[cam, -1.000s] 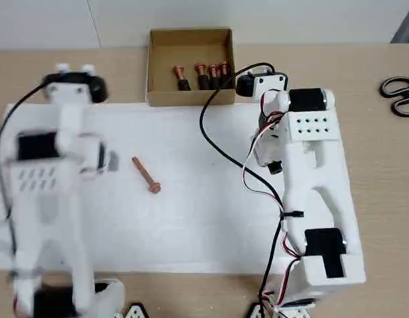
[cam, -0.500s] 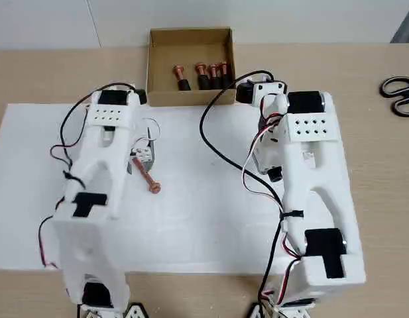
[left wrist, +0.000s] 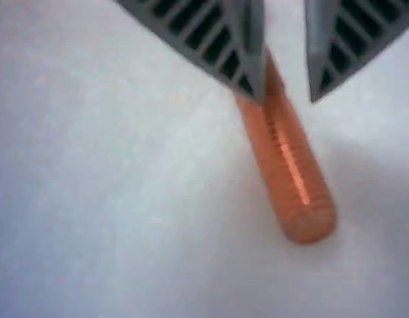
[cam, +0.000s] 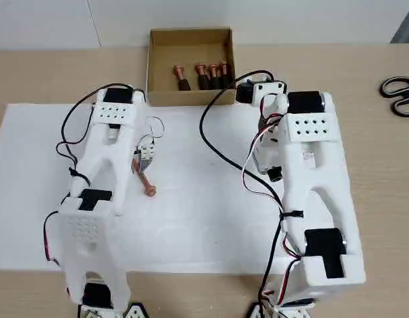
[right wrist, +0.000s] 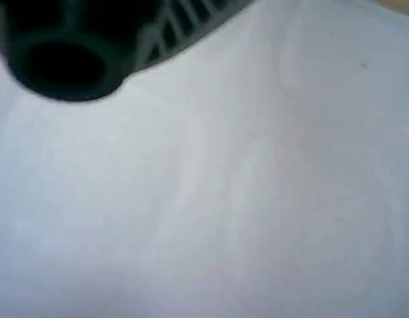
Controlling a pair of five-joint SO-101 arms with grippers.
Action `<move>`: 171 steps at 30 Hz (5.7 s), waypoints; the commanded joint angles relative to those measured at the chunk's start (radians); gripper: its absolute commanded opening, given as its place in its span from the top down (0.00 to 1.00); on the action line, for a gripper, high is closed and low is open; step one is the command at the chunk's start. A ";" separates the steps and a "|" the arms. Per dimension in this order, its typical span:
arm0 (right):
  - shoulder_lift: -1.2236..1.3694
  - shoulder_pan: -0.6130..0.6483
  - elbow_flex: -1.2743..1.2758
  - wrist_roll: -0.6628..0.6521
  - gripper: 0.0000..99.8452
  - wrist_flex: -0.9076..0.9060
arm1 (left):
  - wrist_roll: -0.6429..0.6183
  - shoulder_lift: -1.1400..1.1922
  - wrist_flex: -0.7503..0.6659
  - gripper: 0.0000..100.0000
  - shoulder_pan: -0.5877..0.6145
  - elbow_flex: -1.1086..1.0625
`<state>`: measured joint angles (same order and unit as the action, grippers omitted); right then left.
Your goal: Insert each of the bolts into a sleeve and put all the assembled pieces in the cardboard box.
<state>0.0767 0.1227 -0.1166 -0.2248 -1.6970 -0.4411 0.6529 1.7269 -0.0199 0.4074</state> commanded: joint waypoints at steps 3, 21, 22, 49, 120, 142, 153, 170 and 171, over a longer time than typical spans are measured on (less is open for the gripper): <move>-0.062 -0.008 -0.003 0.000 0.99 -0.004 | -0.025 0.012 0.025 0.95 -0.021 0.001; -0.056 -0.007 -0.002 0.002 0.99 0.019 | -0.023 -0.187 0.026 0.92 -0.028 -0.094; -0.056 -0.007 -0.002 0.002 0.99 0.021 | -0.023 -0.186 0.025 0.92 -0.025 -0.116; -0.056 -0.010 -0.002 0.002 0.99 0.033 | 0.018 -0.350 0.026 0.99 -0.133 -0.157; -0.383 -0.157 -0.005 -0.008 0.99 0.030 | 0.539 0.061 0.026 0.90 -0.038 0.906; -0.384 -0.151 -0.003 0.000 0.99 0.007 | -0.204 -0.535 -0.005 0.78 -0.034 0.067; -0.384 -0.151 -0.003 0.026 0.99 0.005 | -0.356 -0.278 -0.080 0.77 -0.038 0.012; -0.384 -0.151 -0.002 0.026 0.99 -0.001 | -0.740 0.037 -0.117 0.77 -0.086 0.148; -0.384 -0.151 -0.002 0.026 0.99 -0.002 | -0.749 0.051 -0.117 0.77 -0.086 0.160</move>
<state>-0.2608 -0.0292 -0.1120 -0.2125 -1.6863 -1.1561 0.6974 1.6241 -0.1013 0.5117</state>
